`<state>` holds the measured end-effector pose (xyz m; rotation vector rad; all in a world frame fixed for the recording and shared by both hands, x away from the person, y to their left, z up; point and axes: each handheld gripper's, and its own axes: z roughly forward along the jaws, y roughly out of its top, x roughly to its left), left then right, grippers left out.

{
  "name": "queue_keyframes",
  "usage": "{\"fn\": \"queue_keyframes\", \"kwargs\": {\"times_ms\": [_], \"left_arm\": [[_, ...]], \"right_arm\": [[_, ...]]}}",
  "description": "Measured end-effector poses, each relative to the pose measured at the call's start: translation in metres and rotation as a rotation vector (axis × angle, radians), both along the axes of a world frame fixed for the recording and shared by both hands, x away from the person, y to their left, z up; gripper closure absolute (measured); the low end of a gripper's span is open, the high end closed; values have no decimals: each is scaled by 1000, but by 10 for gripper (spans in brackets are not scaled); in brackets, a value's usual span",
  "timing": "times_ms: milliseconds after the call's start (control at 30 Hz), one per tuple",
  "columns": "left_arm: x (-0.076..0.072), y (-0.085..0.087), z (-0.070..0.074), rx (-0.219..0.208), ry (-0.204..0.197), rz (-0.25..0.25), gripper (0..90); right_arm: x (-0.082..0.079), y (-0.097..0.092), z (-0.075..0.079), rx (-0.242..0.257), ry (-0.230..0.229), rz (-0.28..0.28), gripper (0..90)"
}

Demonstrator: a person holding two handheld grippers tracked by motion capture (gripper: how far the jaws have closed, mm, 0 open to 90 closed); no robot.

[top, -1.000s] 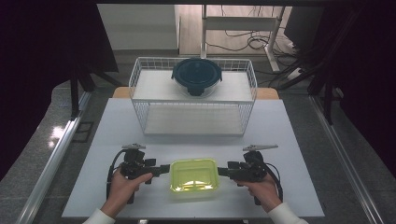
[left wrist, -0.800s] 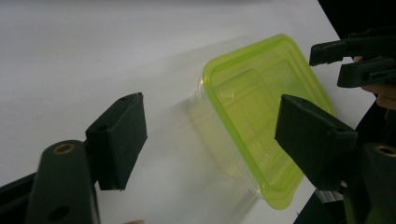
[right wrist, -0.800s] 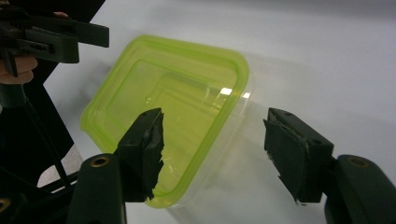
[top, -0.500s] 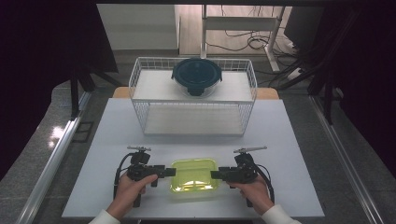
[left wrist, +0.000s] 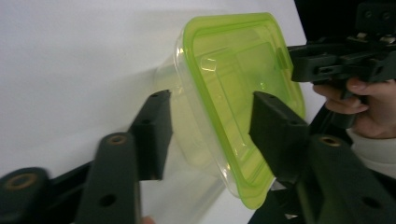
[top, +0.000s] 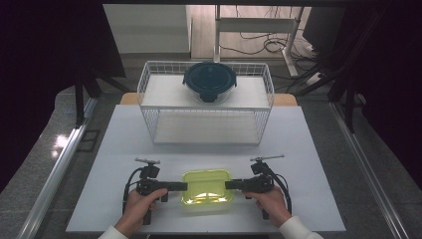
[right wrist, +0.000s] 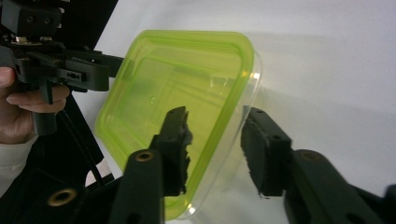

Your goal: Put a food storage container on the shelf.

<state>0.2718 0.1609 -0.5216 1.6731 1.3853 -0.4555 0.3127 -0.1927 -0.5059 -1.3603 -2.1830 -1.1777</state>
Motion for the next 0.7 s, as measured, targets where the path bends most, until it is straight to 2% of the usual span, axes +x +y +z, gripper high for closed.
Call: {"fn": "queue_keyframes", "kwargs": {"times_ms": [100, 167, 233, 300, 400, 533, 700], "left_arm": [[1, -2, -3, -34, 22, -13, 598], [2, -3, -4, -31, 28, -21, 656], [2, -4, -3, -22, 24, -12, 696], [2, -3, -2, -33, 22, -5, 743], [2, -3, 0, -34, 14, -1, 768], [0, -5, 5, -27, -11, -7, 787], [-1, -8, 14, -15, -69, -27, 791]], "right_arm": [[0, -1, -1, 2, 13, -2, 667], [0, -2, -3, 14, 31, 5, 704], [-1, -2, -2, 6, 32, -1, 717], [-3, -4, -1, 18, 38, -15, 736], [-5, -5, 2, 22, 27, -20, 747], [-9, -5, 7, 8, -2, -24, 766], [-11, -9, 12, 11, -26, -38, 782]]}}
